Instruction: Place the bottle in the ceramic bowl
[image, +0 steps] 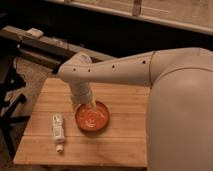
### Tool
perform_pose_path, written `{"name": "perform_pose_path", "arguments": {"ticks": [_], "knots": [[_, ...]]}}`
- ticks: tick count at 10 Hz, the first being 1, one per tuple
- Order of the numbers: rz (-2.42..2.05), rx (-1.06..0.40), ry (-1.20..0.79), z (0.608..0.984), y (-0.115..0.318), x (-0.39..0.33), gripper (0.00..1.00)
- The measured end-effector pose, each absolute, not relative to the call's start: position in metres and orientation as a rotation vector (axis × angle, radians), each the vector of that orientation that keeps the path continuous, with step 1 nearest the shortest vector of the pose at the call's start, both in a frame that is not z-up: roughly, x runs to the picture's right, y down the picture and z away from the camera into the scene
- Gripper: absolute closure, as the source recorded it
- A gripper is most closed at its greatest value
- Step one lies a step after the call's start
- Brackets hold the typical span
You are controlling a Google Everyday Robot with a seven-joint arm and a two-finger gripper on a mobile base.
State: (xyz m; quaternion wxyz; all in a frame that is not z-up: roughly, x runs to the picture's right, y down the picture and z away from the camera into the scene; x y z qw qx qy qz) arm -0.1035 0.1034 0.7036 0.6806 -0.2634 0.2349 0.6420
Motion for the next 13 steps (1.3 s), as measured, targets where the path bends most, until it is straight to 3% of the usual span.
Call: {"name": "perform_pose_path", "arguments": {"ticks": [4, 10, 13], "knots": [[1.433, -0.592, 0.511, 0.702, 0.103, -0.107, 0.35], [1.275, -0.617, 0.400, 0.717, 0.115, -0.231, 0.35], [1.208, -0.635, 0.400, 0.748, 0.138, -0.270, 0.35]]}}
